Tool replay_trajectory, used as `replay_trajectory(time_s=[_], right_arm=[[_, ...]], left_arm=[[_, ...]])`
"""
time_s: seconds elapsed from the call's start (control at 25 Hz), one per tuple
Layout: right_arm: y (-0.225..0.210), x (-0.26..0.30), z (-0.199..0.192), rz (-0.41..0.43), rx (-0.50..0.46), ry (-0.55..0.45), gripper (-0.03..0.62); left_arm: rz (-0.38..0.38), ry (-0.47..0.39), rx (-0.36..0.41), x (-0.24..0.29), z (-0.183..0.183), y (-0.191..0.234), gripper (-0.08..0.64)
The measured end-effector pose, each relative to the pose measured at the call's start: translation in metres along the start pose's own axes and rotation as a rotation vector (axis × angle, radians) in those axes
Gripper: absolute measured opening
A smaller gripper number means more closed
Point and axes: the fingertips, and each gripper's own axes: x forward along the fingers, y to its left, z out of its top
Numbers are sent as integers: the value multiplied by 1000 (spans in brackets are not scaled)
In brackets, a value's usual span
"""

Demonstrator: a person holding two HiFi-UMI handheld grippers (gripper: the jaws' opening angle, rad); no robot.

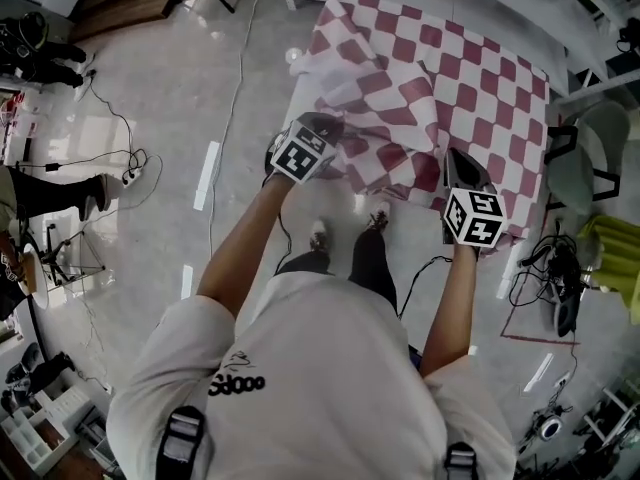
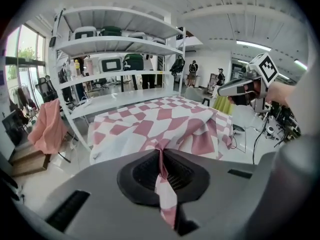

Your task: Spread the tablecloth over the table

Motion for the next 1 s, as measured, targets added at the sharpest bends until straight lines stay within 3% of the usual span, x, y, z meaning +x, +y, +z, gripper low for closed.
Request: replay_trajectory(time_s=[0.24,0.64,1.0], right_arm=[[39,-2,9,15,-29,-21,15],[110,13,24,93,-106,-38,15],[153,48,25,172,-142,-29,29]], left_arm=[[61,-28,-77,-44,-36,17,34],[201,-155,-243,-109,-85,54,34],[308,-166,-386,-151,-144,84,34]])
